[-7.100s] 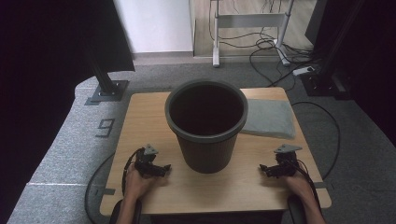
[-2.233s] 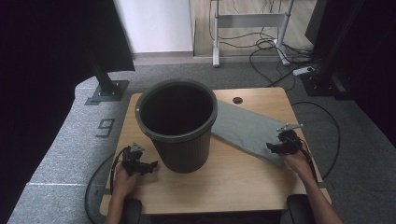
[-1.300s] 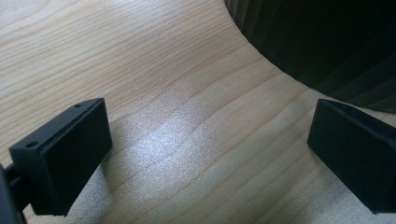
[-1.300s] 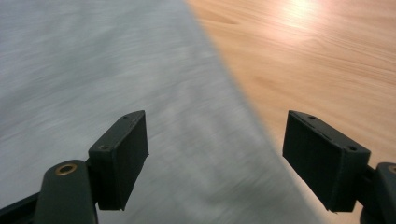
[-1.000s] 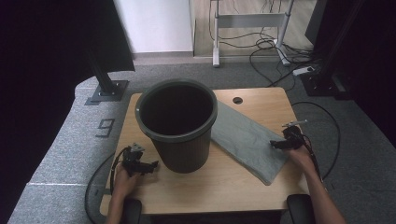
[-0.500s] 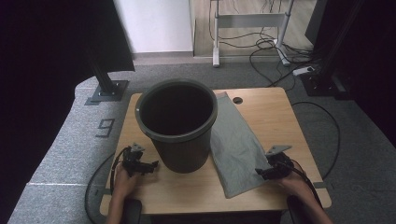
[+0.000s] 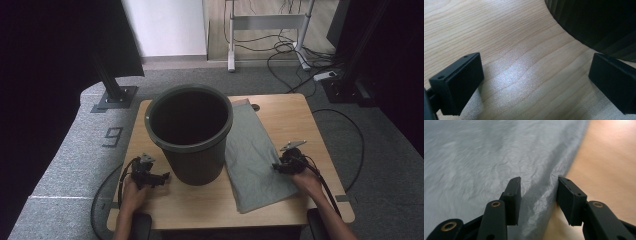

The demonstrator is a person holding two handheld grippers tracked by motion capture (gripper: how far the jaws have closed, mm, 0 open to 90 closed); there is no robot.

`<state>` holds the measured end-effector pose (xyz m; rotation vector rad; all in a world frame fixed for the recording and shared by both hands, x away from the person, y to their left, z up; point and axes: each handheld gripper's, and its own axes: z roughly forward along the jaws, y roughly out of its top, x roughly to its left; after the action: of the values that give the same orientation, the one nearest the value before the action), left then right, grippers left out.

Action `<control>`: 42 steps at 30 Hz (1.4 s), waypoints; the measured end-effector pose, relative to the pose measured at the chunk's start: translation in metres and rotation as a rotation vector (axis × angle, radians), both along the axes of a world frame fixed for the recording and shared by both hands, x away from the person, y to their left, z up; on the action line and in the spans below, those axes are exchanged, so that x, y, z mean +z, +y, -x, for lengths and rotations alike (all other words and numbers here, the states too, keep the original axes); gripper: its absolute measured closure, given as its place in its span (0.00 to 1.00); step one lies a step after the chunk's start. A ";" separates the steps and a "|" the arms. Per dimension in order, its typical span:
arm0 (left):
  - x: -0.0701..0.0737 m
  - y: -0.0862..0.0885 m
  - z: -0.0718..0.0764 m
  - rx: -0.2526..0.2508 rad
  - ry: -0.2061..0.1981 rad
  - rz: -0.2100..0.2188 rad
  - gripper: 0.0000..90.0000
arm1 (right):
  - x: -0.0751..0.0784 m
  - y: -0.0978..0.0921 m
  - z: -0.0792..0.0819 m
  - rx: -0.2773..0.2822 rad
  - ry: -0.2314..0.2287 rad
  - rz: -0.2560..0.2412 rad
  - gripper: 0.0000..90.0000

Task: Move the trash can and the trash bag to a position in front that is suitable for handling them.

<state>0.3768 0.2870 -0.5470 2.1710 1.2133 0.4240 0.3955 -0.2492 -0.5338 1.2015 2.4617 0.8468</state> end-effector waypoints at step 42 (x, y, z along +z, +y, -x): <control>0.000 -0.001 0.000 0.001 0.000 -0.001 0.00 | -0.012 0.045 -0.030 0.050 -0.054 -0.041 0.17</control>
<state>0.3768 0.2862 -0.5468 2.1715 1.2149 0.4253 0.4252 -0.2041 -0.5454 1.1205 2.4519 0.9353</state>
